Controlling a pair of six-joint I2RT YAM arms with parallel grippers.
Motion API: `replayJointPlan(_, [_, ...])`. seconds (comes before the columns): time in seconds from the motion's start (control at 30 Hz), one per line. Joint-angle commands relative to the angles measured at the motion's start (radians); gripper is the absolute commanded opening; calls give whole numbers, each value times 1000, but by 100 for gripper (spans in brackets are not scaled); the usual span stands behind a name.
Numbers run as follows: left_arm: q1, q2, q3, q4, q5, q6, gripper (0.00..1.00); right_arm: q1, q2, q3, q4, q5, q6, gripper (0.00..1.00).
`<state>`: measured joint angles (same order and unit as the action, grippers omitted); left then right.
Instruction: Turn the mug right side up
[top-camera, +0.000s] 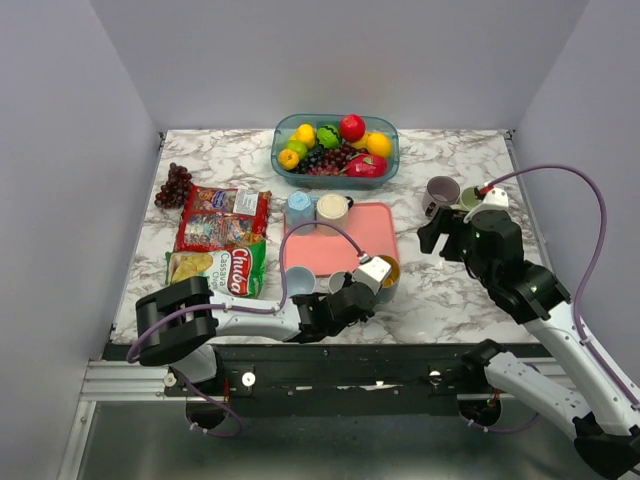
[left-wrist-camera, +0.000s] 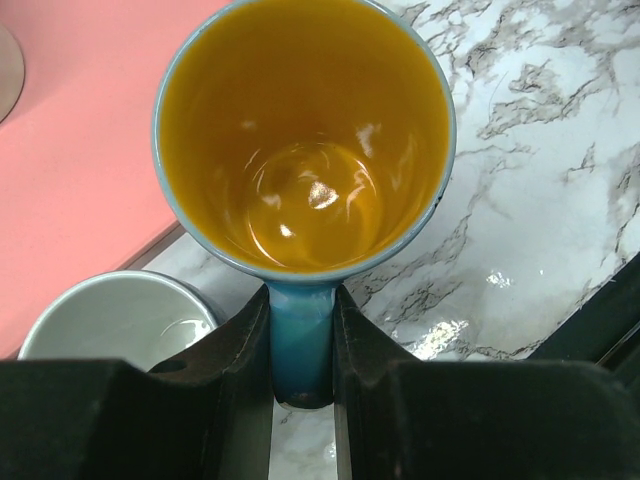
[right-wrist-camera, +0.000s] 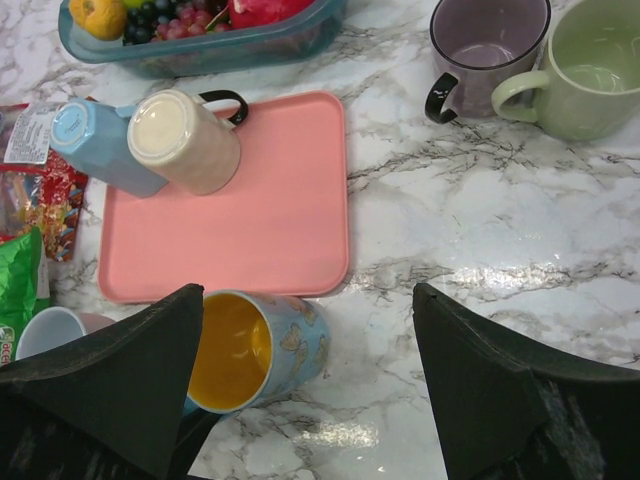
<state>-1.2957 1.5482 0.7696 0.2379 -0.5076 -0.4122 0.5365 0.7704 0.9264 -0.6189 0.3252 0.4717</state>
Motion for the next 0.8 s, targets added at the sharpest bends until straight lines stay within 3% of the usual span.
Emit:
replayJointPlan(0.0, [-11,-4,14,126,-40,1,3,3,9,-6,2,29,12,91])
replayJointPlan(0.37, [-33,33,46,66,-17,7,27,3,26,-4,11,11,22,92])
replayJointPlan(0.47, [-33,23,46,60,-17,7,41,3,30,6,13,5,21,92])
replayJointPlan(0.6, [-31,-8,40,58,7,16,76,3,49,26,18,-9,16,92])
replayJointPlan(0.77, [-31,-77,13,78,89,44,93,2,101,61,59,-72,-25,95])
